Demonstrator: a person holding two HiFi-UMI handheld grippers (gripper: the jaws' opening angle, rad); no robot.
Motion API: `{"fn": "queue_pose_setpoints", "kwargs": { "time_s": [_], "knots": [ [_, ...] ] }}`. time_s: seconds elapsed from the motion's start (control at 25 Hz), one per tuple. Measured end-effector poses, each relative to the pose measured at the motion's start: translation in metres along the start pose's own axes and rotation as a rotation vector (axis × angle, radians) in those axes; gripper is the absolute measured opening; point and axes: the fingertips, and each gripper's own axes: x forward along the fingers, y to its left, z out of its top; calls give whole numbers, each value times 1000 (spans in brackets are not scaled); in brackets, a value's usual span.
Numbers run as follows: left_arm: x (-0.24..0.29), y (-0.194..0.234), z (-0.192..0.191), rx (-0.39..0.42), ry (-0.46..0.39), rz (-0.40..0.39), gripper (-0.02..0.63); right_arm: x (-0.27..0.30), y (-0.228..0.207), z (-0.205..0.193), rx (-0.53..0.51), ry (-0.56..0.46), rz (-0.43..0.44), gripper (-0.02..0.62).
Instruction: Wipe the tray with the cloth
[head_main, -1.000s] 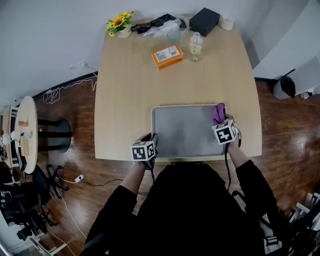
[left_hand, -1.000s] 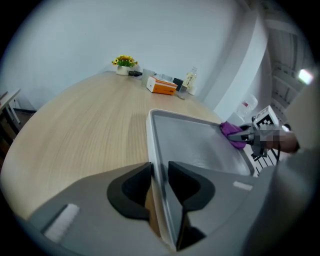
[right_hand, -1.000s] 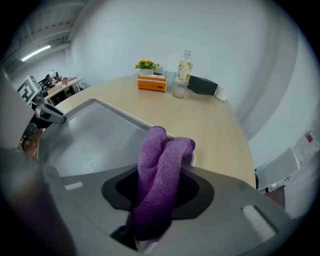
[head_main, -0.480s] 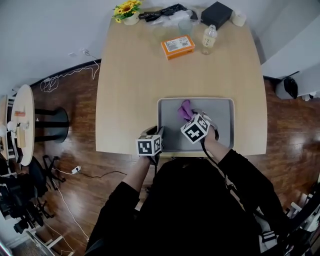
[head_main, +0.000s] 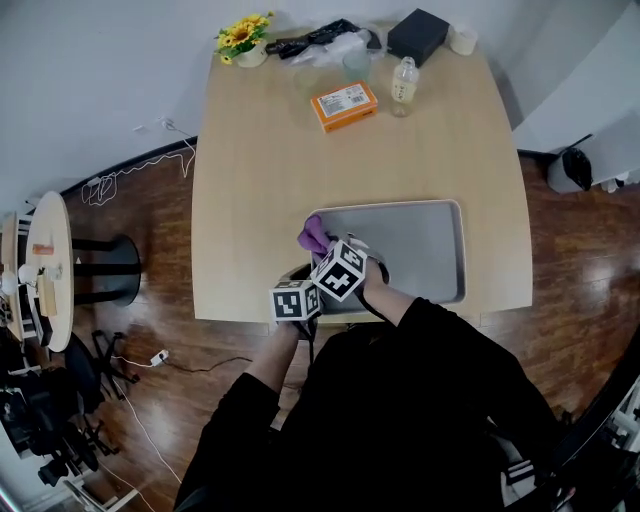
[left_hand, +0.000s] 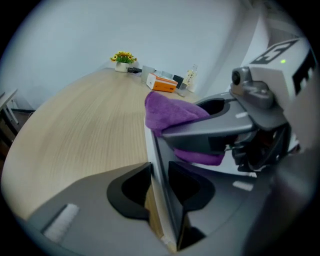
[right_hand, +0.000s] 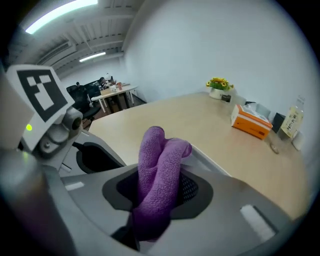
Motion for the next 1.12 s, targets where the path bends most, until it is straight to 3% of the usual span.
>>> {"fn": "queue_pose_setpoints", "kwargs": {
  "time_s": [0.16, 0.28, 0.44, 0.64, 0.84, 1.0, 1.12],
  "knots": [
    [1, -1, -1, -12, 6, -16, 94, -10, -18, -42, 10, -4, -17, 135],
    [0, 2, -1, -34, -15, -16, 94, -50, -62, -96, 135, -30, -93, 137],
    [-1, 7, 0, -61, -46, -12, 94, -109, -125, -169, 347, 16, -231, 136],
    [-1, 1, 0, -83, -46, -14, 94, -142, -156, -212, 438, 43, -285, 137],
    [0, -5, -1, -90, -45, -8, 92, -135, -140, -199, 441, 49, -274, 136],
    [-15, -6, 2, 45, -88, 32, 94, -92, -90, -144, 346, 1, -185, 137],
    [-26, -6, -19, 32, -67, 15, 100, -51, -45, -95, 262, -20, -104, 137]
  ]
}}
